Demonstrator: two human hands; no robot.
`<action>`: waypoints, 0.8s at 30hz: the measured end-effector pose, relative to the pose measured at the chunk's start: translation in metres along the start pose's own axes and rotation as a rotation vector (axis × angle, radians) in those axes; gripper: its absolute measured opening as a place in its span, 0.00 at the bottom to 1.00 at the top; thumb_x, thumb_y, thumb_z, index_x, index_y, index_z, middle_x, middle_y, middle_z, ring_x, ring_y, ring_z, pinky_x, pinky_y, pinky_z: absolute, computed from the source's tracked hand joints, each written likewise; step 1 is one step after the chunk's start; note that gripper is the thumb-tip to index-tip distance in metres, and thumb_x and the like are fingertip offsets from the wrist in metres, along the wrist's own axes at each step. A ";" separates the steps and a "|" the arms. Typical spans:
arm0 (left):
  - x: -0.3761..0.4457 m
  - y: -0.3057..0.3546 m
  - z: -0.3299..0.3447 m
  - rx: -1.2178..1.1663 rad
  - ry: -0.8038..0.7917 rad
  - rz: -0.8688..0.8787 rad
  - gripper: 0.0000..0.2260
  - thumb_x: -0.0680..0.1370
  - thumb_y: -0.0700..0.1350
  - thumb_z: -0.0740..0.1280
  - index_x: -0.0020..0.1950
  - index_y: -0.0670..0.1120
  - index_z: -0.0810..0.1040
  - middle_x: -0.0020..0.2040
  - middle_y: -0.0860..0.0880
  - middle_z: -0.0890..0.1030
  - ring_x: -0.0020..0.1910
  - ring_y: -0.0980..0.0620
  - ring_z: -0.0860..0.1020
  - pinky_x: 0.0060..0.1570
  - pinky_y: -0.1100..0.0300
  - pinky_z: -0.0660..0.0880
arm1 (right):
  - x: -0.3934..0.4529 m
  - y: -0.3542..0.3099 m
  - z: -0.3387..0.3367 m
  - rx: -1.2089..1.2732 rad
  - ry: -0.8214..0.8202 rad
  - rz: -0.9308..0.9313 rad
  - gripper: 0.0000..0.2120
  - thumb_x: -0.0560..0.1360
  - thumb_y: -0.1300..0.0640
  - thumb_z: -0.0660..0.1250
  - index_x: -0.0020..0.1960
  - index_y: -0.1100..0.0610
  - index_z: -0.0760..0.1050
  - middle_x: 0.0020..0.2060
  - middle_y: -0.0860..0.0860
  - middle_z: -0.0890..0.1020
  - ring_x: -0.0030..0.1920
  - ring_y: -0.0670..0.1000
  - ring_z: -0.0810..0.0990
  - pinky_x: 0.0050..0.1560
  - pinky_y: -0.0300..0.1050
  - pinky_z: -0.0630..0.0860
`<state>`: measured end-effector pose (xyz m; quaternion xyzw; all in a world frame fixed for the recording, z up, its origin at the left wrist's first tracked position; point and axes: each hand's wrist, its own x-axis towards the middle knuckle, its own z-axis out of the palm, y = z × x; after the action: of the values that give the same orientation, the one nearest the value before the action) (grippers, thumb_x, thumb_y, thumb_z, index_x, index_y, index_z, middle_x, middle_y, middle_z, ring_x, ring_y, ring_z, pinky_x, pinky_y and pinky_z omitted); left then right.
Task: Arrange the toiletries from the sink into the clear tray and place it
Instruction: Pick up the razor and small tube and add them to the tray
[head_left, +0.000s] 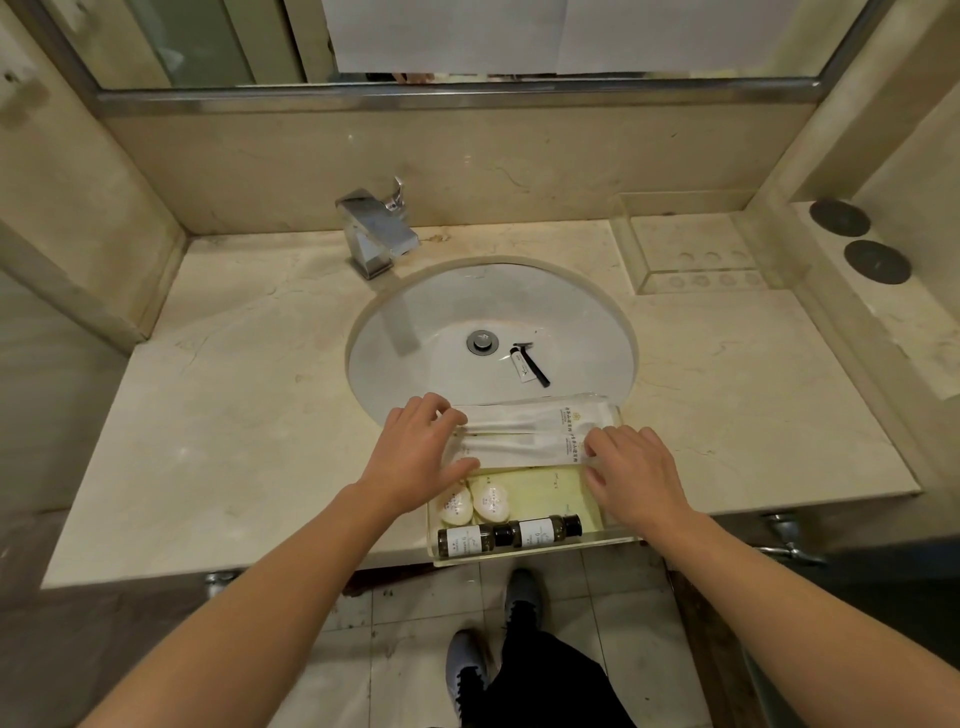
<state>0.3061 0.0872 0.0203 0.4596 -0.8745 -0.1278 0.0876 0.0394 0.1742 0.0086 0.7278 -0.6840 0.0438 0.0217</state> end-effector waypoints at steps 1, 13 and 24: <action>0.002 -0.001 -0.001 -0.011 0.017 -0.018 0.22 0.73 0.60 0.68 0.61 0.48 0.76 0.58 0.49 0.74 0.56 0.48 0.72 0.57 0.53 0.68 | 0.001 0.002 -0.001 0.010 0.006 -0.014 0.10 0.66 0.57 0.74 0.40 0.53 0.72 0.31 0.47 0.77 0.32 0.50 0.73 0.37 0.44 0.69; 0.060 0.000 -0.012 -0.200 0.118 -0.282 0.16 0.78 0.53 0.64 0.61 0.46 0.76 0.59 0.48 0.75 0.61 0.48 0.71 0.59 0.54 0.67 | 0.069 0.019 -0.013 0.515 0.041 0.513 0.01 0.75 0.57 0.63 0.45 0.55 0.73 0.33 0.49 0.77 0.35 0.53 0.76 0.35 0.50 0.74; 0.154 -0.012 0.022 -0.345 -0.239 -0.595 0.14 0.77 0.50 0.64 0.60 0.46 0.74 0.59 0.44 0.75 0.60 0.44 0.72 0.60 0.48 0.71 | 0.159 0.061 0.031 0.788 -0.443 0.640 0.02 0.73 0.57 0.65 0.43 0.54 0.76 0.43 0.51 0.80 0.45 0.53 0.78 0.46 0.45 0.73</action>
<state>0.2225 -0.0436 0.0010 0.6542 -0.6721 -0.3463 0.0201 -0.0108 0.0091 -0.0093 0.4285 -0.7912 0.1465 -0.4110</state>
